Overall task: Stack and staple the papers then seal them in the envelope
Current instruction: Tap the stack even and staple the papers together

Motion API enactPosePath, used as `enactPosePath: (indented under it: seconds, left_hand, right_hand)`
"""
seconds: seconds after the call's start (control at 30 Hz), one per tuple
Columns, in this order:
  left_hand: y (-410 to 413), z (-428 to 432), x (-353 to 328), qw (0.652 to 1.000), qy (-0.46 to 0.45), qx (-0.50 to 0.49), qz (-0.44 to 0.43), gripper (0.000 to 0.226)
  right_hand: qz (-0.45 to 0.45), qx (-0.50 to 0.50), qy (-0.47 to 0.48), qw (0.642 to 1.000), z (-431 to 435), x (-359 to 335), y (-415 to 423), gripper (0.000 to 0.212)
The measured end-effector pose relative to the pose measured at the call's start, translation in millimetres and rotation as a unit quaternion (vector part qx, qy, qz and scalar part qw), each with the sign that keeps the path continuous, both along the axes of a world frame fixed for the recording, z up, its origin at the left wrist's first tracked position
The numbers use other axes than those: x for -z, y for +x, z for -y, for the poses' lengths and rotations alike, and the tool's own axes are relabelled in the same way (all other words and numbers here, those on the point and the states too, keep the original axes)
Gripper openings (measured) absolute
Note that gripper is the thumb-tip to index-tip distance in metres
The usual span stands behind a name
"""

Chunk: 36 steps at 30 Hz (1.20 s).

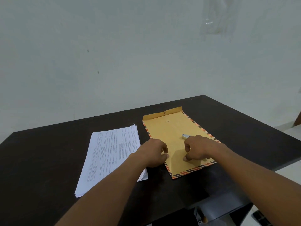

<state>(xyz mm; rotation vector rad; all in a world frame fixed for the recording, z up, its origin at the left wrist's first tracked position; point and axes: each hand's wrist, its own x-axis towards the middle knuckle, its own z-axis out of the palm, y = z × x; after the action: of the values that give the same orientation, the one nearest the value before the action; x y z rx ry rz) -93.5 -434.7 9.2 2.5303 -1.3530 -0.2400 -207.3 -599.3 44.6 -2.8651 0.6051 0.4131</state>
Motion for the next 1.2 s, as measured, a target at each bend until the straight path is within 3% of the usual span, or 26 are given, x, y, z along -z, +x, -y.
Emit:
enactPosePath:
  seconds: [0.1, 0.23, 0.33, 0.43, 0.57, 0.9, 1.2]
  left_hand:
    - [7, -16, -10, 0.996, -0.056, -0.058, 0.036, 0.031]
    - [29, -65, -25, 0.967, -0.121, -0.209, 0.083, 0.030]
    - [50, -116, -27, 0.936, -0.104, -0.332, 0.047, 0.038]
    - [68, -162, -21, 0.906, -0.047, -0.419, -0.031, 0.045]
    - [76, -186, -17, 0.887, -0.076, -0.433, -0.143, 0.032]
    - [90, -190, -14, 0.829, -0.187, -0.447, -0.278, 0.013]
    - [84, -174, -16, 0.841, -0.176, -0.444, -0.254, 0.015]
  right_hand:
    - [0.078, -0.007, -0.001, 0.997, -8, -2, 16, 0.030]
    - [0.185, -0.010, 0.081, 0.979, -41, -8, 54, 0.012]
    - [0.217, 0.011, 0.147, 0.965, -75, -7, 83, 0.009]
    - [0.184, 0.025, 0.168, 0.968, -102, 4, 108, 0.009]
    - [0.134, 0.020, 0.136, 0.981, -129, 26, 140, 0.015]
    - [0.127, 0.043, 0.134, 0.982, -129, 44, 160, 0.012]
    - [0.157, 0.038, 0.091, 0.983, -136, 45, 153, 0.008]
